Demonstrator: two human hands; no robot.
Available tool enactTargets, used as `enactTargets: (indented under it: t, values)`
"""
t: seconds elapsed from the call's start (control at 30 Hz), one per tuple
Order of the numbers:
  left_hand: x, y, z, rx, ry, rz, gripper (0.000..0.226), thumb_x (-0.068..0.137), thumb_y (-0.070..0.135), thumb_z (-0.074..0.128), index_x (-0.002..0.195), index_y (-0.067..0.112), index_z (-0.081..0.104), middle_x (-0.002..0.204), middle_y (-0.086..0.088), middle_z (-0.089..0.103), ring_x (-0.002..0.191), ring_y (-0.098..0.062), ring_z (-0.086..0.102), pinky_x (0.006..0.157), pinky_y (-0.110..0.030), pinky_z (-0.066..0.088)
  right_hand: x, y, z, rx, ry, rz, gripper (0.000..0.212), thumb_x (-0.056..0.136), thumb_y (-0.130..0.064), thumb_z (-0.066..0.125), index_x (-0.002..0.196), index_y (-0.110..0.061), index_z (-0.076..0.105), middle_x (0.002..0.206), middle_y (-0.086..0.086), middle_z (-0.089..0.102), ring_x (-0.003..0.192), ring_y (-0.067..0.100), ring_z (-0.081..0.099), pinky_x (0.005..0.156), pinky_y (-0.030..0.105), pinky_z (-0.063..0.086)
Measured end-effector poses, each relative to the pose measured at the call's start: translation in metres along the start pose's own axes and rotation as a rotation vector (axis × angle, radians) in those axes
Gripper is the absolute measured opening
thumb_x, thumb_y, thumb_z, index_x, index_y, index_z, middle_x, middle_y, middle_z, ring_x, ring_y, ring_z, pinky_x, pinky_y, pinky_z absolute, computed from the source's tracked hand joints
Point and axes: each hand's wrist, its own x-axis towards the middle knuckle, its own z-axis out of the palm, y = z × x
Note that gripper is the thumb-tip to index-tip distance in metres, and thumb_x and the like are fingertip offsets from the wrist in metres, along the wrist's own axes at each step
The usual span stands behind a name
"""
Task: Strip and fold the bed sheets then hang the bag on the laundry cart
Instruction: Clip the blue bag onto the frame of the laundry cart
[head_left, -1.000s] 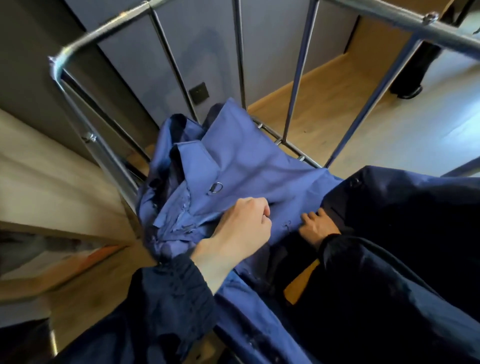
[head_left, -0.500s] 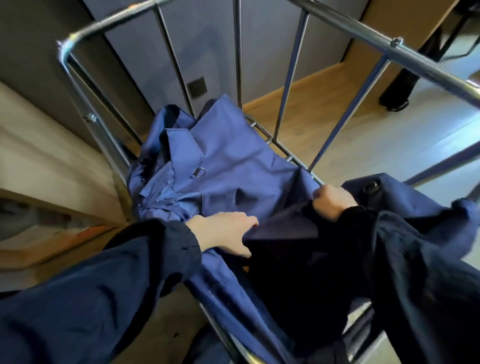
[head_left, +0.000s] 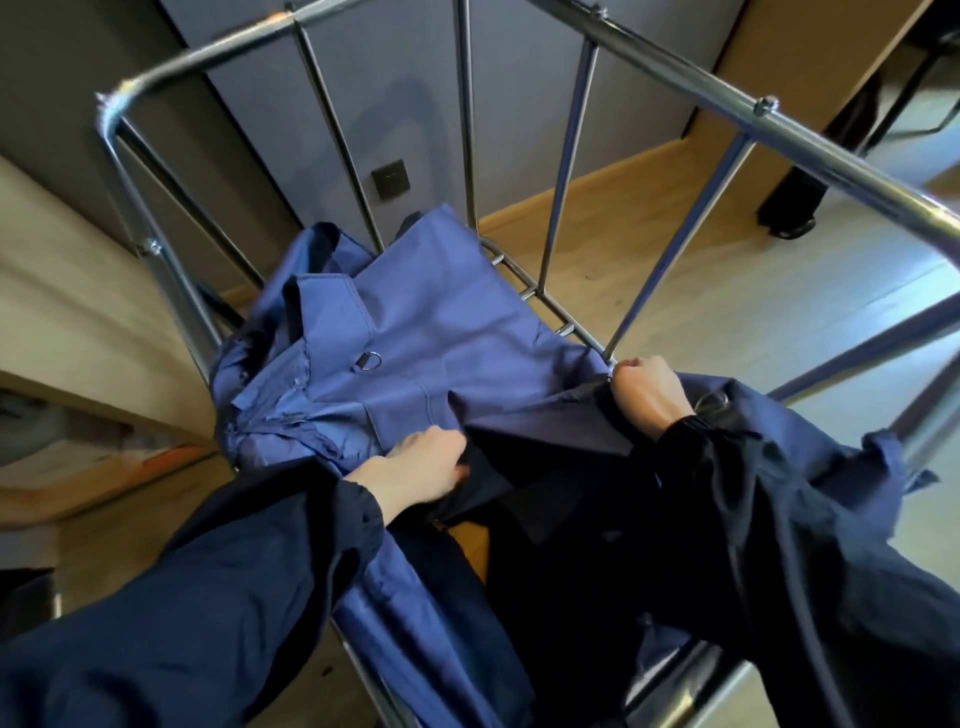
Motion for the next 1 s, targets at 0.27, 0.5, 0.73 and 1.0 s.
enactTargets:
  t: [0.27,0.5,0.73,1.0]
  values:
    - [0.001,0.022,-0.011,-0.503,0.35,-0.029,0.027,0.095,0.018,0.049,0.071,0.012,0.04,0.083,-0.011,0.054,0.08,-0.024,0.045,0.065,-0.032,0.026,-0.023,0.005,0.004,-0.169,0.104,-0.135,0.015,0.078,-0.01,0.047,0.083,-0.008,0.061,0.096,0.023,0.063,0.085,0.037,0.054,0.069,0.033,0.038]
    - [0.002,0.029,-0.019,-0.875,0.439,-0.096,0.037,0.094,0.014,0.053,0.059,0.014,0.04,0.056,0.0,0.043,0.058,-0.017,0.039,0.049,-0.026,0.029,-0.073,-0.004,0.038,-0.417,0.384,-0.646,0.045,0.064,-0.018,0.061,0.107,-0.004,0.057,0.117,0.02,0.05,0.108,0.039,0.046,0.09,0.045,0.038]
    - [0.002,0.025,-0.012,-1.299,0.334,-0.123,0.023,0.085,0.026,0.059,0.082,0.003,0.058,0.075,-0.014,0.055,0.075,-0.022,0.056,0.08,-0.063,0.051,-0.139,-0.011,0.088,0.177,-0.259,-0.249,0.039,0.082,-0.027,0.066,0.102,-0.015,0.035,0.094,0.0,0.057,0.09,0.021,0.057,0.069,0.022,0.036]
    - [-0.005,0.03,-0.016,-1.266,0.339,-0.054,0.021,0.093,0.014,0.054,0.073,0.009,0.047,0.064,-0.008,0.037,0.063,-0.017,0.038,0.056,-0.033,0.034,-0.141,-0.014,0.108,0.248,-0.21,-0.116,0.022,0.087,-0.031,0.064,0.071,-0.022,0.053,0.069,-0.005,0.055,0.077,0.016,0.055,0.066,0.025,0.036]
